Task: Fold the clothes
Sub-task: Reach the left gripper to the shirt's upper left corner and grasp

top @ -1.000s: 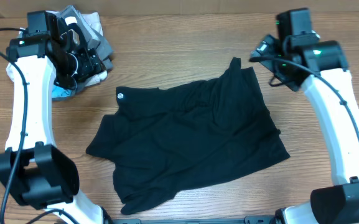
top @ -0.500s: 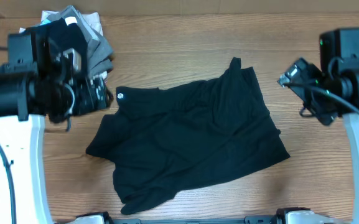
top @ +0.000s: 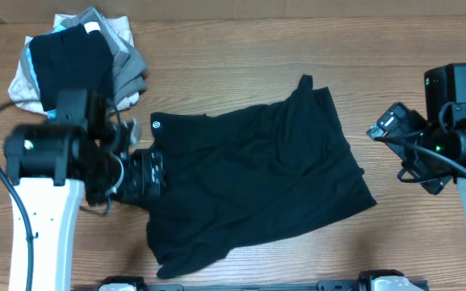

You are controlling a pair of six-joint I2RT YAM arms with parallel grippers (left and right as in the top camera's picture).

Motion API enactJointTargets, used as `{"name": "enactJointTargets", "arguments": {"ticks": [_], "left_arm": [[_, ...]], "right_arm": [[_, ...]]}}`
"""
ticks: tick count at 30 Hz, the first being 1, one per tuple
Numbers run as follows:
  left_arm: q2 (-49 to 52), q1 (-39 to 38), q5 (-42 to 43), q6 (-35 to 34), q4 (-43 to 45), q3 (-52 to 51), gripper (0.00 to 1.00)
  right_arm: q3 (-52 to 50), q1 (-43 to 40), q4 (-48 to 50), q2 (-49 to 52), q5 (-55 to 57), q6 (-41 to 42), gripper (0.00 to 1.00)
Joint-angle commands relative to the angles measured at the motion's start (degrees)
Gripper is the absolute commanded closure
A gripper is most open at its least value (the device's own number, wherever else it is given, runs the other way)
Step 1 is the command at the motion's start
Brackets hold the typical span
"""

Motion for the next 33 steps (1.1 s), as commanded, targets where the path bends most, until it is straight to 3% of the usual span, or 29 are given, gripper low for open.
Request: {"name": "enactJointTargets", "arguments": {"ticks": [1, 9, 17, 26, 33], "left_arm": [[-5.3, -0.4, 0.7, 0.6, -0.2, -6.8, 0.06], [-16.8, -0.5, 2.7, -1.8, -0.2, -23.5, 0.08], [-17.8, -0.5, 4.7, -3.5, 7.1, -31.6, 0.09], [-8.4, -0.5, 3.2, -10.9, 27.1, -28.0, 0.10], [10.2, -0.5, -6.5, -12.5, 35.5, -14.4, 0.07]], "right_arm": [[-2.7, 0.0, 0.6, -0.5, 0.7, -0.3, 0.00], [-5.2, -0.1, 5.0, -0.4, 0.7, -0.3, 0.00], [-5.2, -0.1, 6.3, -0.3, 0.7, -0.4, 0.00], [-5.2, -0.1, 9.0, 0.7, 0.8, -0.7, 0.00], [-5.2, -0.1, 11.5, 4.4, 0.8, -3.4, 0.00]]}}
